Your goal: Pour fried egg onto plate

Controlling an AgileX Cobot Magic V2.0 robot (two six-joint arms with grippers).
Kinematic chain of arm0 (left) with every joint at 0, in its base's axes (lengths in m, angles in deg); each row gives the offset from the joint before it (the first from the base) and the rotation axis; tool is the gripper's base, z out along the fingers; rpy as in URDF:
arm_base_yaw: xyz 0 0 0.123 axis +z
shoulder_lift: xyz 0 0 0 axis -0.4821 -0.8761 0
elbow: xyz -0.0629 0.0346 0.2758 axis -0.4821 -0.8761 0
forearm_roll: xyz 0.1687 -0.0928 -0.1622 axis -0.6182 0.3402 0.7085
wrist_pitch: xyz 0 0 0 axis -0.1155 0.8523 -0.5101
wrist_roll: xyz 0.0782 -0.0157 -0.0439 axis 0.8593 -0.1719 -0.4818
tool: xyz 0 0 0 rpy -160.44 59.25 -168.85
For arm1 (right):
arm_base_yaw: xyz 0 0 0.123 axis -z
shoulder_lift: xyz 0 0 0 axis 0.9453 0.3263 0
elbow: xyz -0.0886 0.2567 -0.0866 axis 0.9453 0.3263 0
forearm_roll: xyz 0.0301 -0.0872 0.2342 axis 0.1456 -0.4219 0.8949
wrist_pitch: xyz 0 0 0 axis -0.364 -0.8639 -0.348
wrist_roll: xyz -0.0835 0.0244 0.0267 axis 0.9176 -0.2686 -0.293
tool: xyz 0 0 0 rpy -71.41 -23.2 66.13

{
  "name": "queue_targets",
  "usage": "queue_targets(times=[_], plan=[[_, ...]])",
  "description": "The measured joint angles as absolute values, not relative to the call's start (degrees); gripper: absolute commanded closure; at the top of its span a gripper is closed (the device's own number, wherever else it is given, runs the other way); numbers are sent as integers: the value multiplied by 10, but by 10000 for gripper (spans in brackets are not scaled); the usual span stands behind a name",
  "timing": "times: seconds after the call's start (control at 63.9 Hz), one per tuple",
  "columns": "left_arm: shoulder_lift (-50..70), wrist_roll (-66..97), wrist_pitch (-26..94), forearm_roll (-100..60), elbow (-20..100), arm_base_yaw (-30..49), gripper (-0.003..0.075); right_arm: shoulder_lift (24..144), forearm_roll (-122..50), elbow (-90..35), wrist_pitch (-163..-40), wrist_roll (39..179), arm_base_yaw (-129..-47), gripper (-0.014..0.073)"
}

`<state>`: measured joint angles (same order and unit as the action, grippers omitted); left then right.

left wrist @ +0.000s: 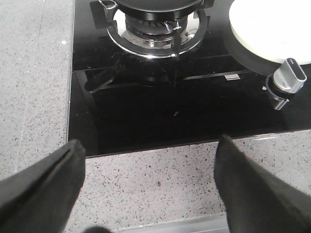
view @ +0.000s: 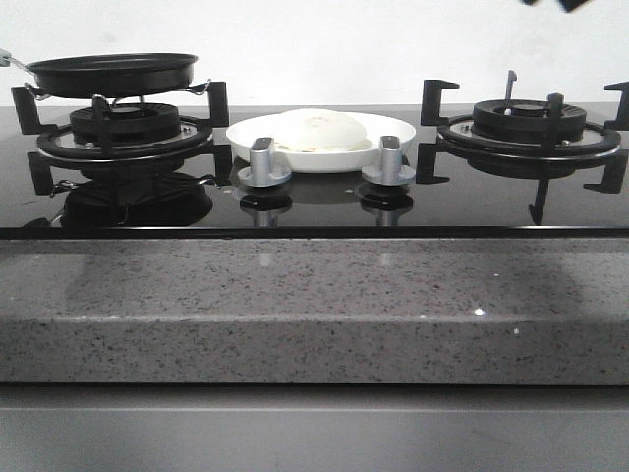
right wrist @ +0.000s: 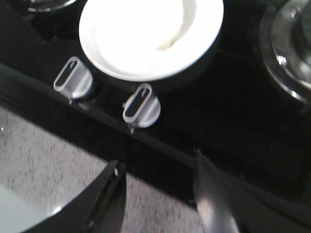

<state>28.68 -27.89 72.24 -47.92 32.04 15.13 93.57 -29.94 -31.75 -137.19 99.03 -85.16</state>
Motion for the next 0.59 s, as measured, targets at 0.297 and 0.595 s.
queue_targets(times=[0.297,0.595], plan=[[287,-279,722,-479,320,151,188,775,-300,-176,-1389,991,-852,233],[287,-279,722,-479,320,151,190,653,-300,-91,-1410,991,-852,233]])
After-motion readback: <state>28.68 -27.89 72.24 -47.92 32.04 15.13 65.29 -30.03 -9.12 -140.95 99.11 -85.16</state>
